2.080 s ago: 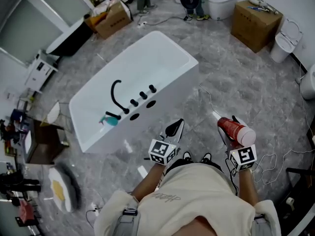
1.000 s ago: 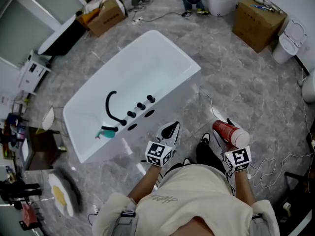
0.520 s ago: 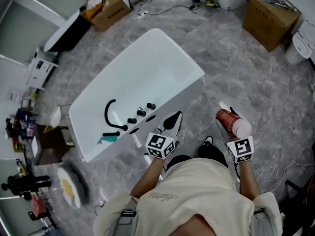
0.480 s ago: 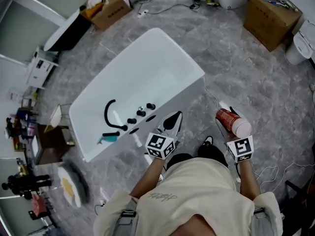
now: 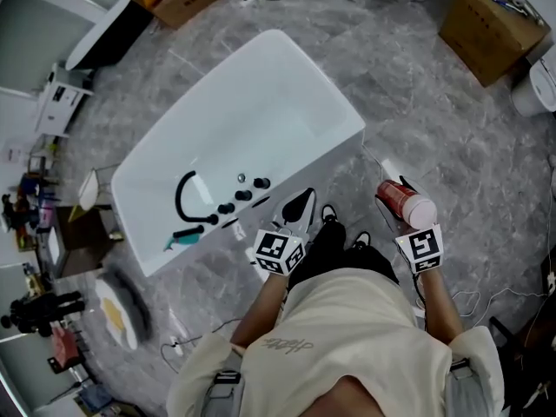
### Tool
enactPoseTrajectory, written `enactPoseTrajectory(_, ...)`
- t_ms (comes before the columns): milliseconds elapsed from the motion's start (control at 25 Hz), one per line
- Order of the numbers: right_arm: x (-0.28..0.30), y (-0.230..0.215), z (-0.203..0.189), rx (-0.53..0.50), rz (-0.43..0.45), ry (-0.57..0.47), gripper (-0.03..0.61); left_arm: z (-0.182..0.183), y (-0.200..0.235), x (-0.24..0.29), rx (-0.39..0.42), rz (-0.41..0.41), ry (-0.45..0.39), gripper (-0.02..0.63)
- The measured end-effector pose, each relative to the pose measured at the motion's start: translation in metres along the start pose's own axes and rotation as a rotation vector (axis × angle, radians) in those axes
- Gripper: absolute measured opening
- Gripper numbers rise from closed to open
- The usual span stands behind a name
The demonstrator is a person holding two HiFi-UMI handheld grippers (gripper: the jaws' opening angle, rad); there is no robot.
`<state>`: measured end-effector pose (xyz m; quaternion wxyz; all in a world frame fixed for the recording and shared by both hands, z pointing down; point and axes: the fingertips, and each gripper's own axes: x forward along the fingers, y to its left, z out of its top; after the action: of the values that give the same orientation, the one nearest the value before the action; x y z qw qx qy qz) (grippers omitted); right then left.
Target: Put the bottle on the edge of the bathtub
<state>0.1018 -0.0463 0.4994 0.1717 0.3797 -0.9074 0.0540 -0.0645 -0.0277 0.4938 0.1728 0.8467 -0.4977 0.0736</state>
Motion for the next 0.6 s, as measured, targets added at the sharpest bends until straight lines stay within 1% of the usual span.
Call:
enactPoseTrajectory(160, 0.025, -0.011, -0.003, 0.006, -0.007, 0.026, 0.284, 0.000, 0.016, 0.016, 0.027, -0.011, 0.004, 0.011)
enactPoseTrajectory(280, 0.046, -0.023, -0.003, 0.005, -0.024, 0.049, 0.284, 0.012, 0.029, 0.029, 0.055, -0.026, -0.006, 0.011)
enactPoseTrajectory(400, 0.069, -0.035, -0.006, -0.009, -0.039, 0.071, 0.284, 0.026, 0.045, 0.037, 0.062, -0.032, -0.019, 0.011)
enactPoseTrajectory(520, 0.096, -0.044, -0.011, -0.021, -0.043, 0.083, 0.284, 0.033, 0.062, 0.047, 0.073, -0.034, 0.001, 0.011)
enactPoseTrajectory(600, 0.113, -0.048, -0.014, -0.029, -0.022, 0.097, 0.284, 0.036, 0.070, 0.051, 0.071, -0.030, 0.016, 0.011)
